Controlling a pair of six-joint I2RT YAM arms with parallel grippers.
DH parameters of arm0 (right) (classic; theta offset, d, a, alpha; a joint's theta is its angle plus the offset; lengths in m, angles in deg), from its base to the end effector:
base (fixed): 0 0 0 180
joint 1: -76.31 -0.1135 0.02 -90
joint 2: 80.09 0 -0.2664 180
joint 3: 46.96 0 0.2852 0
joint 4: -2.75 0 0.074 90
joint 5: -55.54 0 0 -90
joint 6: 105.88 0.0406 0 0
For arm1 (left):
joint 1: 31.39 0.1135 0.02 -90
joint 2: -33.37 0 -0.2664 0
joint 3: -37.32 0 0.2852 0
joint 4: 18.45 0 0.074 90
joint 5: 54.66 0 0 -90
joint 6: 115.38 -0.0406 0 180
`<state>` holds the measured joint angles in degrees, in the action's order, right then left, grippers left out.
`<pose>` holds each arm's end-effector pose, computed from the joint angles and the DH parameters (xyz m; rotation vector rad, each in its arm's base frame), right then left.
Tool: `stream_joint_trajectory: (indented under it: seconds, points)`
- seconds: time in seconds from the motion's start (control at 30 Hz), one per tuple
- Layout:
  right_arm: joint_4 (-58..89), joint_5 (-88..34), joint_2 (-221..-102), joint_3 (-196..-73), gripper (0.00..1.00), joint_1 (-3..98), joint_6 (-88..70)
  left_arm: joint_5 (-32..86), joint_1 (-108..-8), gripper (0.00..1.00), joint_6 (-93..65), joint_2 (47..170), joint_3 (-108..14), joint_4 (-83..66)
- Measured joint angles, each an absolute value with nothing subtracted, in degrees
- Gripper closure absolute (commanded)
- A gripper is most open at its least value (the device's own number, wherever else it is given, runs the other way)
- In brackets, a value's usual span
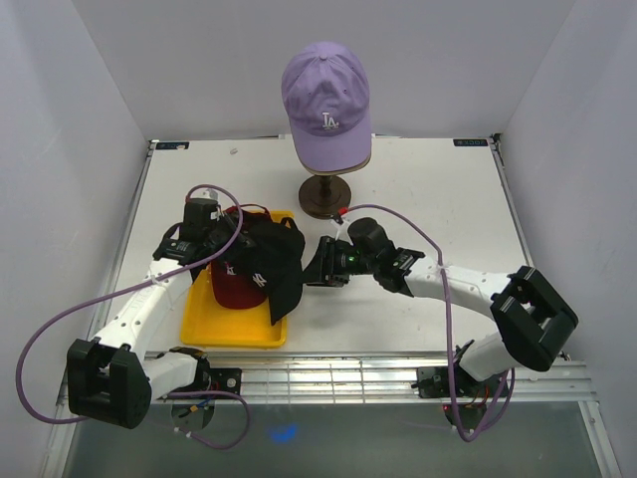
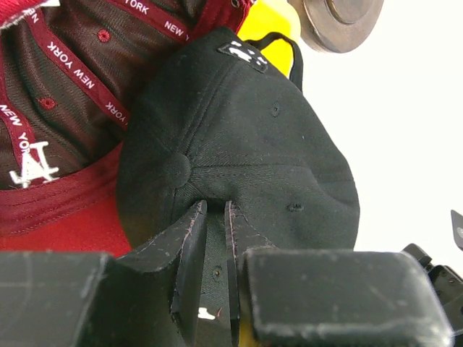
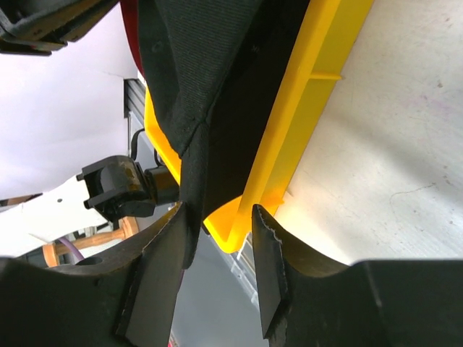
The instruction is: Stack the hats
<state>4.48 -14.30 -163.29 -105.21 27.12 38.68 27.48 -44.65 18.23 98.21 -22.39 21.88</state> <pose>0.2163 0.2719 0.2074 -0.1466 2.3497 1.3921 0.2624 -0.0675 0.2477 -0.5743 2.3806 -0.6252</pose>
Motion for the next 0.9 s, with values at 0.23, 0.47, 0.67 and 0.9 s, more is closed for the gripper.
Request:
stream_joint_trajectory:
  seconds: [0.23, 0.47, 0.67, 0.9]
  points:
    - [4.5, -13.1, -164.2, -105.6, 0.54, 26.3, 38.8, 27.5, -44.6, 0.73, 18.3, 98.5, -22.4, 21.6]
    - [4.4, -12.9, -164.3, -107.1, 0.55, 25.6, 39.2, 27.5, -44.9, 0.74, 18.6, 98.5, -22.2, 21.4]
    - [3.1, -12.8, -165.0, -107.2, 0.55, 24.7, 40.8, 27.7, -45.3, 0.73, 18.7, 98.5, -22.1, 21.2]
    - [1.8, -12.5, -165.6, -107.0, 0.55, 23.0, 42.2, 27.9, -45.5, 0.73, 18.8, 98.5, -22.1, 21.0]
